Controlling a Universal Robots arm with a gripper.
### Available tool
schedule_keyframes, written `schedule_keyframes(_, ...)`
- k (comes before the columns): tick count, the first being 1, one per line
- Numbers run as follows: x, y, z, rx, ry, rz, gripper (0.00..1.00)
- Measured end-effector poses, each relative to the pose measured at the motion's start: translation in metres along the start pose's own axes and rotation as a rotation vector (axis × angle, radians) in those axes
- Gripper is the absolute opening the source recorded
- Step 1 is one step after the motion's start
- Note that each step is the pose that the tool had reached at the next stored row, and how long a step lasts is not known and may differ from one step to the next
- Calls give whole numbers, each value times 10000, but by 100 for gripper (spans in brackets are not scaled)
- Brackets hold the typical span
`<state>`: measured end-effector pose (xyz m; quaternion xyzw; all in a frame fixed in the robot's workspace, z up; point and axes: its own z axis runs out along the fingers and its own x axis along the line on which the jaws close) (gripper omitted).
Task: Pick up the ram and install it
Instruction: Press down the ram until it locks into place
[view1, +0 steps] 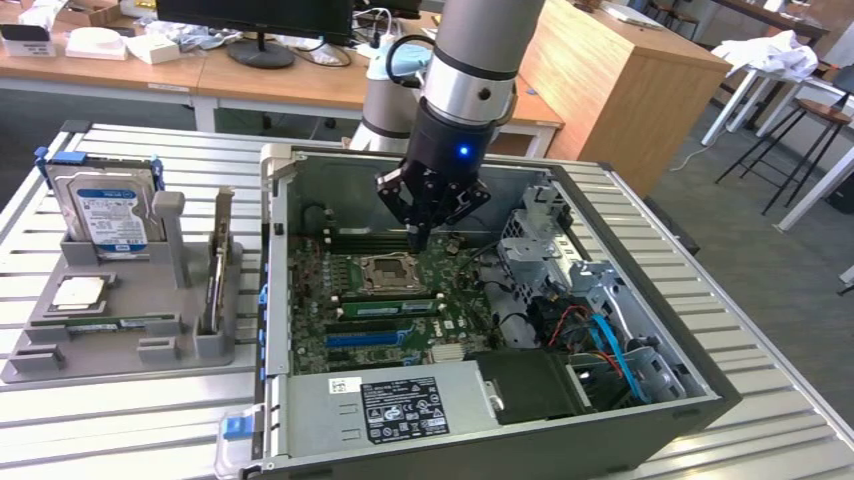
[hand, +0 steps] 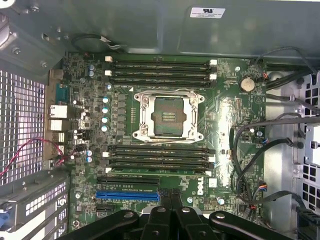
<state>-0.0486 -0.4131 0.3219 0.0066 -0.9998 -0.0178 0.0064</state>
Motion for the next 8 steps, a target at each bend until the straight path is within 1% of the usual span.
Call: schedule_keyframes(8,0,4,0,0,0,5,10)
